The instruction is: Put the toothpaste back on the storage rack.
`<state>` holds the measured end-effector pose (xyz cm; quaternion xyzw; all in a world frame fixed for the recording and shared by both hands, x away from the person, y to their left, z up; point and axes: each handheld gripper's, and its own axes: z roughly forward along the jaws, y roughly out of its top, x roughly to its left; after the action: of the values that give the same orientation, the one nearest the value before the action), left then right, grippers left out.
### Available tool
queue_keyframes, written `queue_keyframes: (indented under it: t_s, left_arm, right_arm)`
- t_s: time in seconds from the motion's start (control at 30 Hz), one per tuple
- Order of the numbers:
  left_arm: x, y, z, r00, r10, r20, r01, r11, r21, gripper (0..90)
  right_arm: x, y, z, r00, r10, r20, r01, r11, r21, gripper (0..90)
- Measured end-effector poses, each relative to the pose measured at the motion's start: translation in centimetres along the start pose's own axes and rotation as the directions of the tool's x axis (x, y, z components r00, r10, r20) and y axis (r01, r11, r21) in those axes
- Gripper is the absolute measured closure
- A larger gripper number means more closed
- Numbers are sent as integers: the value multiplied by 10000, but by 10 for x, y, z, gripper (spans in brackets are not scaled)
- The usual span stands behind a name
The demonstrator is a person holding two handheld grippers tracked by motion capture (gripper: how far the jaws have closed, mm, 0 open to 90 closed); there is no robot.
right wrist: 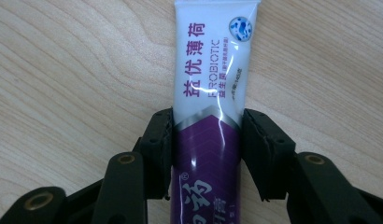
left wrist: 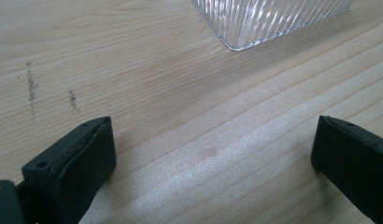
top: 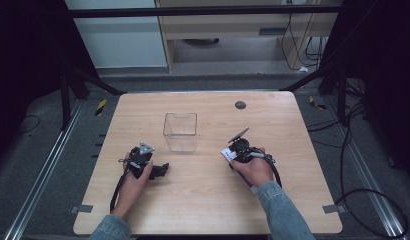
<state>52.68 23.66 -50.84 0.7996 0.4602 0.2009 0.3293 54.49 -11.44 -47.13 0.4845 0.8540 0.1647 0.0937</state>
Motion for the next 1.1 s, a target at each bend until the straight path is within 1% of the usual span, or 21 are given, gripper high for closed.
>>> queue_keyframes:
  t_s: [0.03, 0.13, 0.23, 0.27, 0.3, 0.33, 0.43, 0.57, 0.6, 0.7, 0.83, 0.87, 0.9, 0.93, 0.97, 1.0, 1.1]
  left_arm:
    - [0, 0, 0, 10000, -1, 0, 1, 10000, 0, 0]
    - [0, 0, 0, 10000, -24, 3, 24, 10000, -23, 0]
    - [0, 0, 0, 10000, 6, 4, -6, 10000, 3, 0]
    - [0, 0, 0, 10000, 6, 4, -6, 10000, 3, 0]
    - [0, 0, 0, 10000, -21, 2, 21, 10000, -21, 0]
    - [0, 0, 0, 10000, -23, 3, 23, 10000, -20, 0]
    - [0, 0, 0, 10000, -21, 2, 21, 10000, -21, 0]
    - [0, 0, 0, 10000, 0, 4, 0, 10000, -4, 0]
    - [0, 0, 0, 10000, -23, 3, 23, 10000, -26, 0]
    - [0, 0, 0, 10000, -23, 3, 23, 10000, -25, 0]
    - [0, 0, 0, 10000, -22, 5, 22, 10000, -26, 0]
    - [0, 0, 0, 10000, -22, 5, 22, 10000, -24, 0]
    - [0, 0, 0, 10000, -19, 5, 19, 10000, -22, 0]
    - [0, 0, 0, 10000, -19, 5, 19, 10000, -23, 0]
    - [0, 0, 0, 10000, -19, 4, 19, 10000, -24, 0]
    - [0, 0, 0, 10000, -20, 6, 20, 10000, -23, 0]
    - [0, 0, 0, 10000, -16, 5, 16, 10000, -20, 0]
  right_arm:
    - [1, 1, -1, 9996, 260, -126, -258, 9996, 105, 546]
    - [-1, 0, 1, 10000, 55, -62, -55, 10000, 40, 546]
    - [0, 1, 0, 9998, 186, -90, -185, 9998, 103, 549]
    - [0, 1, 1, 10000, 2, -36, -2, 10000, 45, 551]
    - [0, 1, 1, 10000, 2, -36, -2, 10000, 45, 551]
    - [2, 1, 0, 9999, 121, -2, -120, 9999, 109, 561]
    - [3, 1, 0, 9999, 112, 35, -112, 9998, 134, 572]
    - [4, 1, 0, 9998, -122, 174, 120, 9999, 123, 608]
    - [5, 1, -1, 9996, -143, 240, 140, 9998, 143, 638]
    - [6, 1, -2, 9997, -67, 242, 63, 9998, 168, 661]
    - [7, 0, -3, 9995, -172, 254, 170, 9998, 90, 709]
    - [8, 0, -4, 9995, -151, 288, 149, 9999, 79, 722]
    - [8, -1, -6, 9995, -146, 280, 146, 9999, -15, 754]
    - [8, -1, -6, 9995, -146, 280, 146, 9999, -15, 754]
    - [8, -1, -7, 9997, -24, 257, 24, 10000, -19, 761]
    - [7, -2, -8, 9996, -112, 269, 116, 9998, -150, 771]
    - [7, -3, -9, 9997, -23, 254, 29, 9998, -215, 778]
